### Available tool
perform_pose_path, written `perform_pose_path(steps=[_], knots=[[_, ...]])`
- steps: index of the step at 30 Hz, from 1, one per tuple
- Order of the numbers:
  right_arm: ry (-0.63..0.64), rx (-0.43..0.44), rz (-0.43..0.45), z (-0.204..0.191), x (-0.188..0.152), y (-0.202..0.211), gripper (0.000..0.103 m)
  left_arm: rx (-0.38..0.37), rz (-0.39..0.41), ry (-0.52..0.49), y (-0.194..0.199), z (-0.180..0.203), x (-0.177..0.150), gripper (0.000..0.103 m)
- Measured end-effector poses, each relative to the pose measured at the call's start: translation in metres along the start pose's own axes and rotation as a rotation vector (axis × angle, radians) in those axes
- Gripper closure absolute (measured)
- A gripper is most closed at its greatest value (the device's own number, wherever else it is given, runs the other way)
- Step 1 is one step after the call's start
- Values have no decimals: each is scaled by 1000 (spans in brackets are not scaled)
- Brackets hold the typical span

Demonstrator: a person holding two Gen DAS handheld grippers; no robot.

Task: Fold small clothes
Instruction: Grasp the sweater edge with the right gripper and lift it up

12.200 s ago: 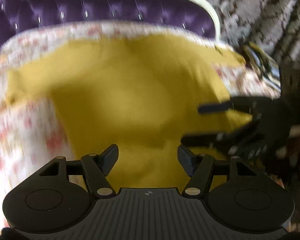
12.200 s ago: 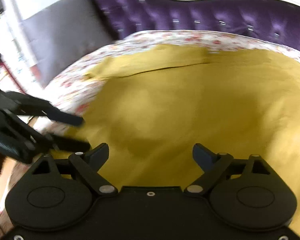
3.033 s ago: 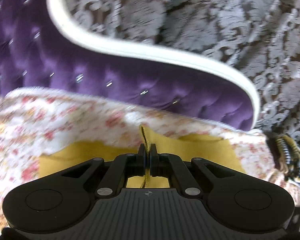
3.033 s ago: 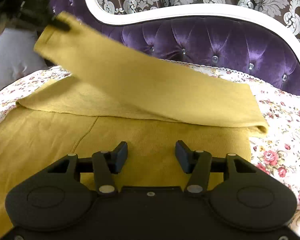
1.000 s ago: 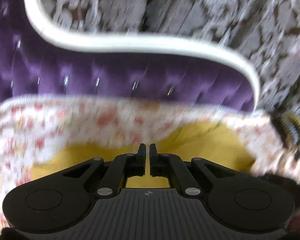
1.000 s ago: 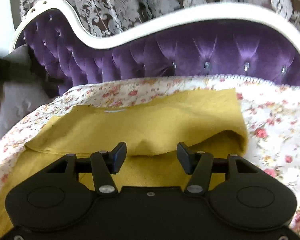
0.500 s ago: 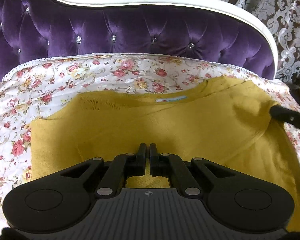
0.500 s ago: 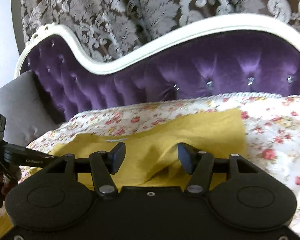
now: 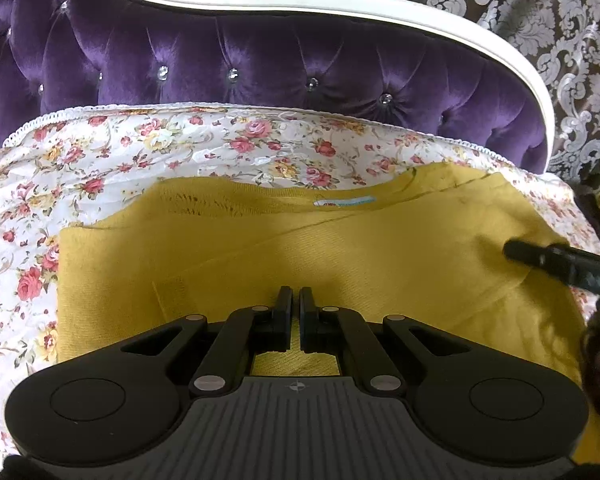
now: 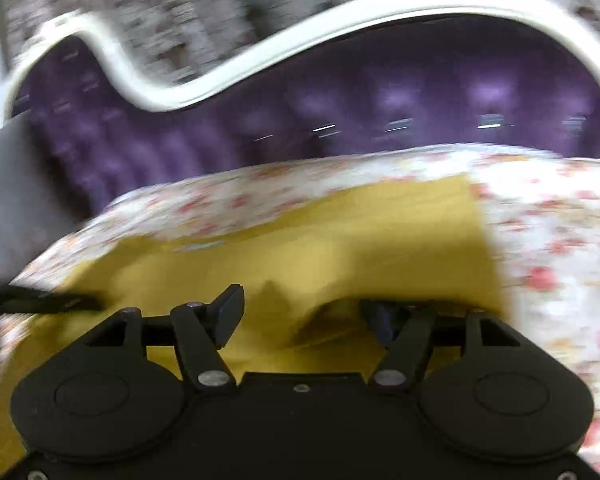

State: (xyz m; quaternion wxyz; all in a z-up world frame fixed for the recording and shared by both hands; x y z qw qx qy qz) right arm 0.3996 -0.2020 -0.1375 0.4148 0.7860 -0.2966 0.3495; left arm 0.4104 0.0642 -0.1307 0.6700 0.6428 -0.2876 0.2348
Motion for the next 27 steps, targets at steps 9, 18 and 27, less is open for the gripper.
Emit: perform_pose_path(steps=[9, 18, 27], knots=[[3, -85, -38, 4, -6, 35, 33, -27, -5, 19, 2, -5, 2, 100], [260, 68, -75, -96, -10, 23, 36, 75, 100, 139, 40, -54, 25, 99], [443, 271, -146, -204, -26, -73, 41, 177, 79, 186, 52, -101, 11, 99]])
Point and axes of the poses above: each gripper's, at about its wrist camera, not at the fingertips, and y roughly against the way its jaws point, z to its right, x to its top, the point moved 2 cm from there along -y, roughly the way its jaws point, and after that the axes turned 12 degrees about x, right-handed, at the moved point
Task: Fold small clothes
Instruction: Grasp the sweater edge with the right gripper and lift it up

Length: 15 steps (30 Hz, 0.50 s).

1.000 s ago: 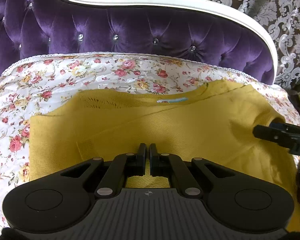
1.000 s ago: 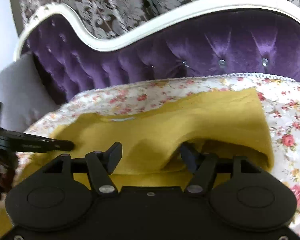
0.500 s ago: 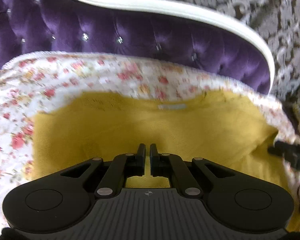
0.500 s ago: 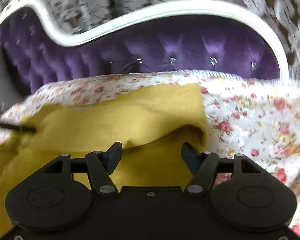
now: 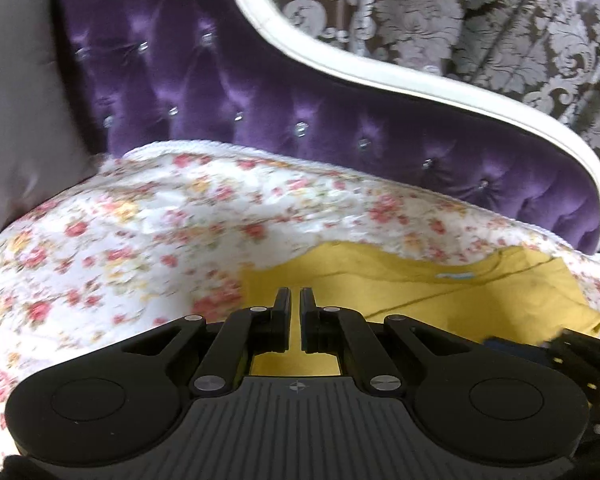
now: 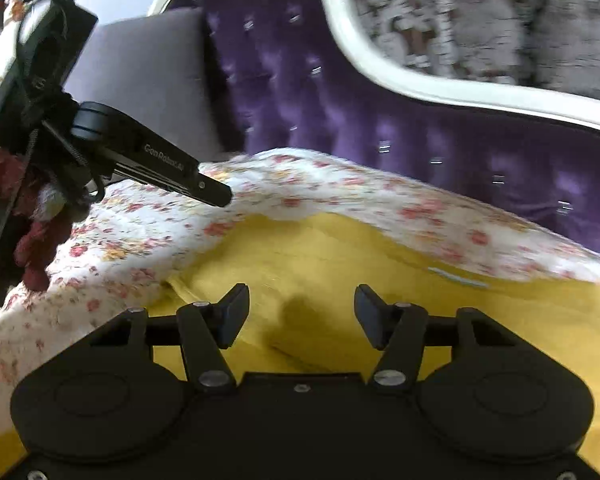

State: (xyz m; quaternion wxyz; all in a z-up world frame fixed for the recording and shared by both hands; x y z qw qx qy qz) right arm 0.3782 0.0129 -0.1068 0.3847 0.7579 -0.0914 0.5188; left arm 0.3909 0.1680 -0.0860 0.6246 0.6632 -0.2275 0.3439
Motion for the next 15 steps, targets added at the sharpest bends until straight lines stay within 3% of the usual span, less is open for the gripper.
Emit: perform_pose_path(steps=[7, 9, 10, 15], knots=[[-7, -21, -100, -16, -7, -47, 42, 4, -16, 18, 3, -27, -11, 99], [-10, -21, -75, -11, -8, -43, 76, 3, -17, 17, 3, -30, -13, 99], [-57, -5, -63, -5, -6, -41, 87, 1, -16, 17, 4, -31, -13, 99], [-319, 78, 62, 47, 5, -1, 88, -11, -17, 6, 4, -26, -15, 99]])
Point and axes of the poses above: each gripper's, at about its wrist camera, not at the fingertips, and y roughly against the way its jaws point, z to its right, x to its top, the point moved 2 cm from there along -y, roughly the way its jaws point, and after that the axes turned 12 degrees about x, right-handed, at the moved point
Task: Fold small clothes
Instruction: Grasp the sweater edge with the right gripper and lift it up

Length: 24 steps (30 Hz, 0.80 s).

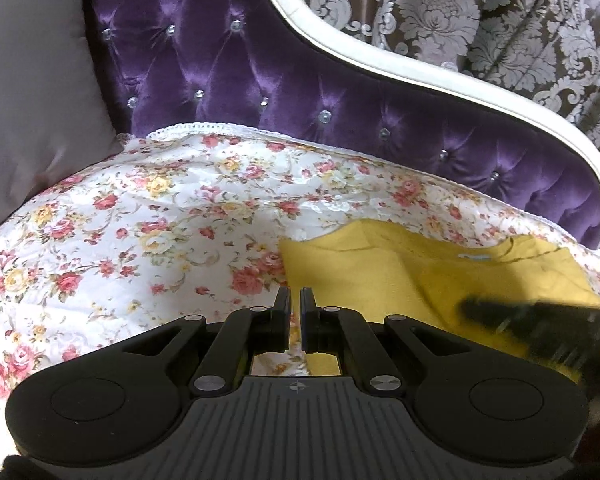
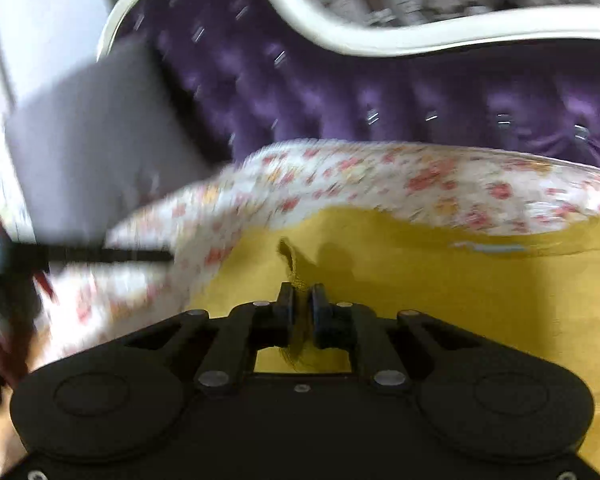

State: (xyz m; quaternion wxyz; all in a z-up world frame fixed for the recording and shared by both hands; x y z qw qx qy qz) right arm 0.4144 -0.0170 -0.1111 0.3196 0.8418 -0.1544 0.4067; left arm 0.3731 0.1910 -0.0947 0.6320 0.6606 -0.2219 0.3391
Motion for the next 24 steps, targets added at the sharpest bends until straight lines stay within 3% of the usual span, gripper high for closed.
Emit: perform_pose_path(steps=[7, 14, 19, 24], knots=[[-226, 47, 263, 70, 56, 125, 88, -84, 19, -94, 4, 53, 5, 99], [-192, -135, 433, 112, 98, 246, 88, -238, 25, -251, 5, 153, 8, 99], [-197, -234, 516, 132, 103, 294, 88, -306, 10, -346, -3, 218, 0, 98], [-219, -264, 589, 148, 104, 330, 88, -345, -29, -377, -21, 266, -8, 98]])
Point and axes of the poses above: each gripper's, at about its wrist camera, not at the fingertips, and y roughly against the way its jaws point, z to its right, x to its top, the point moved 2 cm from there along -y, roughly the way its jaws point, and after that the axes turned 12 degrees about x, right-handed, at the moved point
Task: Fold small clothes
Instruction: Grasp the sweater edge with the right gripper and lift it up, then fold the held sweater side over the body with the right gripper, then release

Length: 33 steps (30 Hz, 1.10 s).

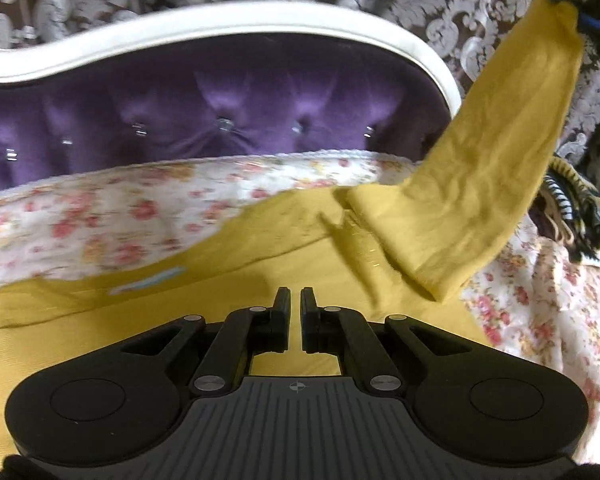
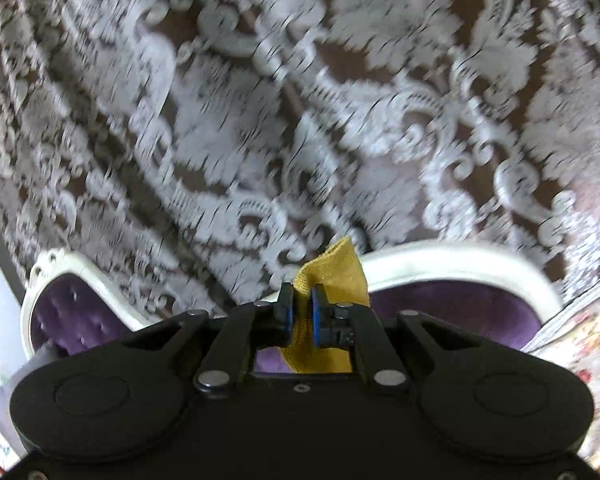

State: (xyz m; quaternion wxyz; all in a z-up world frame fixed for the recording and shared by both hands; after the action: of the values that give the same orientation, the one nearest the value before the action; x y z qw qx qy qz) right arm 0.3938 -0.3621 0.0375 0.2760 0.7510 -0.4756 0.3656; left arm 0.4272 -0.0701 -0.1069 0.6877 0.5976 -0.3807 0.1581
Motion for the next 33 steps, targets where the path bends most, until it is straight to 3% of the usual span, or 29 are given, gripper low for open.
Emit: perform_pose_path(steps=[6, 9, 10, 12, 15, 17, 20, 21, 23, 24, 25, 28, 33], knots=[[-19, 5, 22, 14, 8, 15, 88, 15, -27, -7, -40, 30, 11, 98], [-24, 10, 21, 19, 9, 21, 88, -14, -39, -43, -61, 53, 14, 98], [-25, 11, 22, 19, 8, 22, 88, -23, -31, -67, -65, 61, 15, 92], [-27, 12, 22, 19, 7, 23, 88, -16, -6, -97, -70, 69, 18, 90], [-26, 19, 13, 19, 4, 27, 88, -77, 42, 102, -54, 46, 26, 90], [-14, 28, 5, 16, 3, 27, 88, -65, 108, 180, -39, 36, 26, 90], [-13, 39, -2, 10, 2, 24, 88, -40, 109, 95, -40, 49, 25, 90], [-11, 43, -5, 7, 3, 22, 88, -40, 72, 49, -48, 58, 23, 90], [-5, 50, -9, 0, 5, 18, 88, -74, -83, -86, -75, 81, 16, 85], [0, 57, -10, -6, 8, 16, 88, -61, -26, -115, -73, 86, 17, 85], [3, 65, -10, -12, 10, 15, 88, -64, -24, -111, -72, 86, 18, 86], [33, 101, -19, -37, 14, 7, 88, -135, -10, 126, -57, 54, 24, 85], [44, 192, -58, -85, 5, -19, 88, -26, 64, 277, -6, -19, 15, 85]])
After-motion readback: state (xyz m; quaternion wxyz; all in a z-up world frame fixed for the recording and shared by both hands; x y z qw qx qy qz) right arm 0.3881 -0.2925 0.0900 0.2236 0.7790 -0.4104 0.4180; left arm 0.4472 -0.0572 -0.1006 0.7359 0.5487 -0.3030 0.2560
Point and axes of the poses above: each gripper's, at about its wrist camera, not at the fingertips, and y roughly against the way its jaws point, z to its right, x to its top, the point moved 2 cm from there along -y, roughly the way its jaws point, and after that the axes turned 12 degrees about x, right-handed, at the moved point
